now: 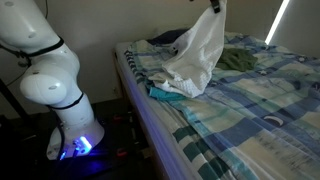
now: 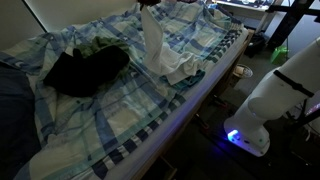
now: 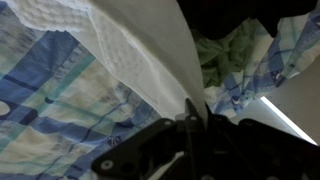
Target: Unravel the towel
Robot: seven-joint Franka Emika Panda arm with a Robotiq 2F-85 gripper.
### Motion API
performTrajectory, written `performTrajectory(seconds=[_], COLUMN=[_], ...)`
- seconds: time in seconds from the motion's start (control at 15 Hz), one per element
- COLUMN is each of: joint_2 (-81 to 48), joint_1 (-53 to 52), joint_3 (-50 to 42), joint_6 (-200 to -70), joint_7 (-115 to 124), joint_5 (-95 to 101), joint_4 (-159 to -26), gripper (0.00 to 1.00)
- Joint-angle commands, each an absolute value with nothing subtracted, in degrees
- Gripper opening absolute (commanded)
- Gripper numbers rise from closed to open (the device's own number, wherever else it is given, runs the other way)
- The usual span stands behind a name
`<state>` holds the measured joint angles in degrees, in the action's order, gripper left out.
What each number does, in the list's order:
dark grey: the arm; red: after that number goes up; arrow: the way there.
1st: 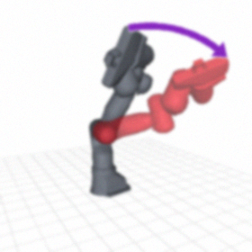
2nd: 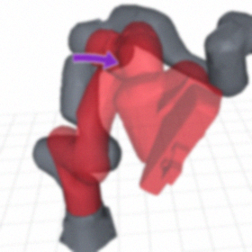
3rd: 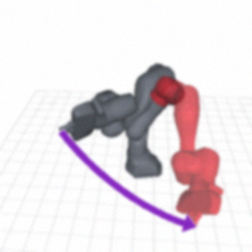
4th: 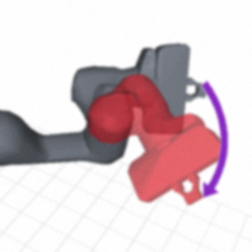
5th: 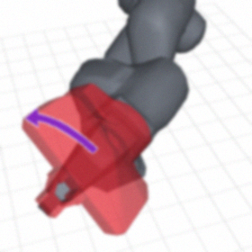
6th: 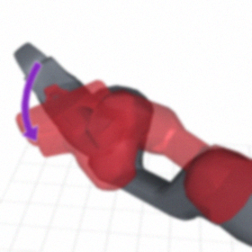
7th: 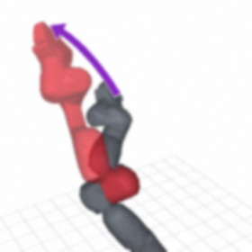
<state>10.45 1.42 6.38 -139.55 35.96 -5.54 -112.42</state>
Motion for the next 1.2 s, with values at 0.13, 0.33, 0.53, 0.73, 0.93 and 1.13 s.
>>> performTrajectory(seconds=[0.13,0.33,0.53,0.73,0.93,1.13], joint_2=[4.25,2.16,0.50,-0.92,-2.39,-3.91], joint_1=[2.99,3.50,4.27,4.98,5.61,6.27], joint_3=[4.91,2.57,-0.22,-2.73,-4.74,-6.46], joint_6=[-142.06,-142.47,-142.21,-142.03,-141.66,-141.57], joint_7=[47.17,50.83,52.99,53.26,52.91,52.35], joint_5=[1.44,2.36,2.49,2.20,2.23,1.65], joint_4=[-105.69,-103.52,-101.37,-99.50,-97.58,-96.14], gripper=[0.01,0.01,0.01,0.01,0.01,0.01])
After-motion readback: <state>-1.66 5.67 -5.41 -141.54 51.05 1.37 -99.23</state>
